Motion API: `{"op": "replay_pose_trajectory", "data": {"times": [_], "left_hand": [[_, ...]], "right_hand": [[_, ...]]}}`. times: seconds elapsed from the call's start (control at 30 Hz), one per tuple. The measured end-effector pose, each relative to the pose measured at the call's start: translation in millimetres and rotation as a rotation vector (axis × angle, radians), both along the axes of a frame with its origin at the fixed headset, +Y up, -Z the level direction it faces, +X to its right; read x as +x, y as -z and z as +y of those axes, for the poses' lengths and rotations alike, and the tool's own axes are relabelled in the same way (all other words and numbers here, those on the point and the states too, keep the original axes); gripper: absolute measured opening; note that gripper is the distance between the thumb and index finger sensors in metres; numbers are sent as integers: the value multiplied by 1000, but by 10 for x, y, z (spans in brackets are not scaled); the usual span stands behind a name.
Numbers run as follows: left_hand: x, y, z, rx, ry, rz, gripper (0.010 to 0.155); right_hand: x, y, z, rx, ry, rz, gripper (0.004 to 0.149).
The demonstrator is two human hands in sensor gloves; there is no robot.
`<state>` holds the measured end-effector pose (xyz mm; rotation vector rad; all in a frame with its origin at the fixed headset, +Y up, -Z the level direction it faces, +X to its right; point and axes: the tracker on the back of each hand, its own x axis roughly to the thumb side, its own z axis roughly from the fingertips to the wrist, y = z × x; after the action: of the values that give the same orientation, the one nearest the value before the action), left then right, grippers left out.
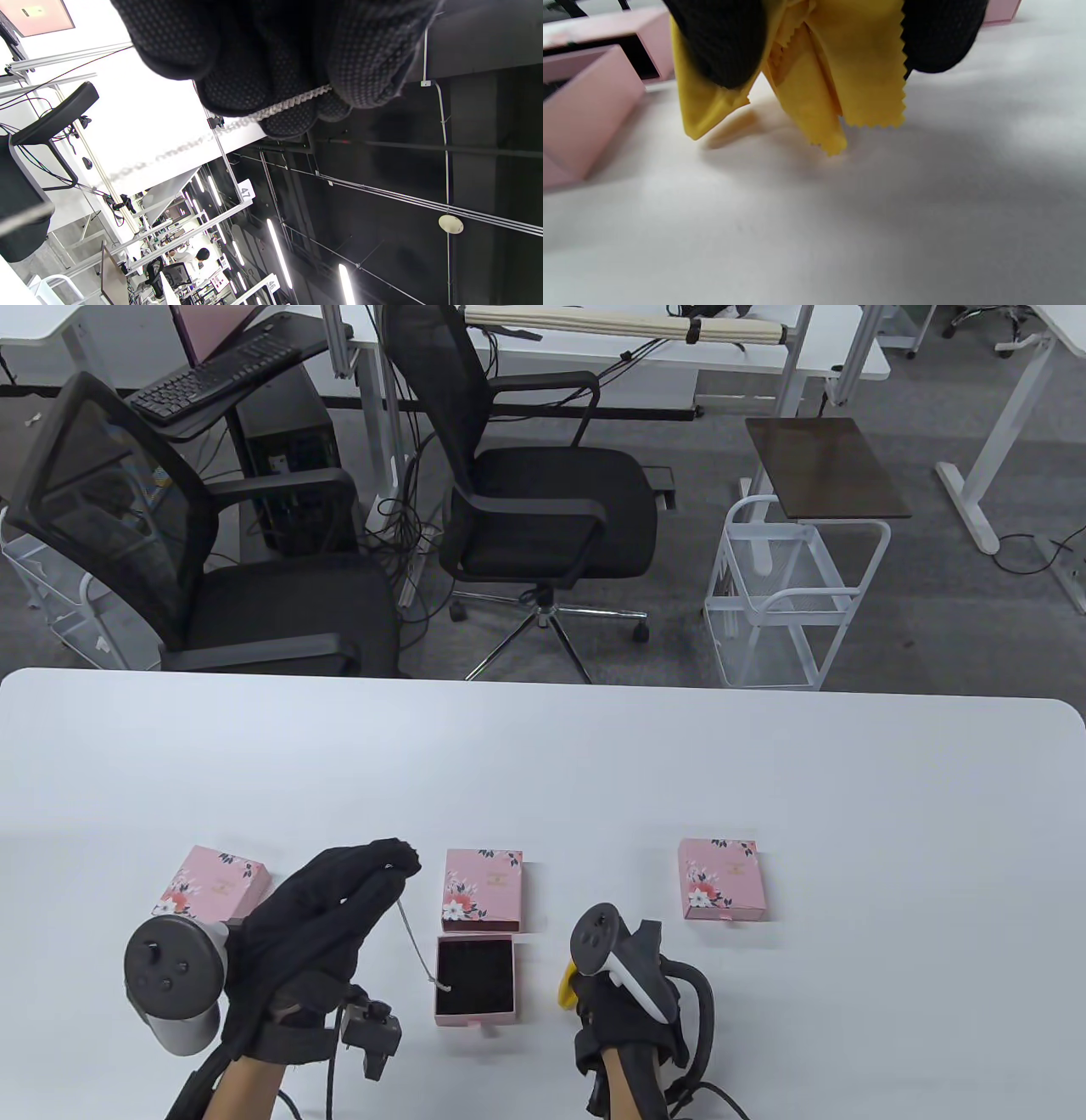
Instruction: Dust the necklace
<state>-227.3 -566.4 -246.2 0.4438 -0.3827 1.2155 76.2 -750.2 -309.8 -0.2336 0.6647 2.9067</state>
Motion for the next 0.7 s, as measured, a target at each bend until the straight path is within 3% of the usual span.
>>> {"op": "replay_pose_trajectory", "data": {"times": [0.37,0.5,0.7], "left_hand": [[1,-1,13,4,-2,-8,35],[8,13,-2,-2,-2,-9,36],[70,22,-34,-4,24,-9,36]], "right_hand": [[43,-6,68,26,35,-10,76],[70,-52,230,129,67,-23,77],[22,-177,498,443,71,-2,70]]}}
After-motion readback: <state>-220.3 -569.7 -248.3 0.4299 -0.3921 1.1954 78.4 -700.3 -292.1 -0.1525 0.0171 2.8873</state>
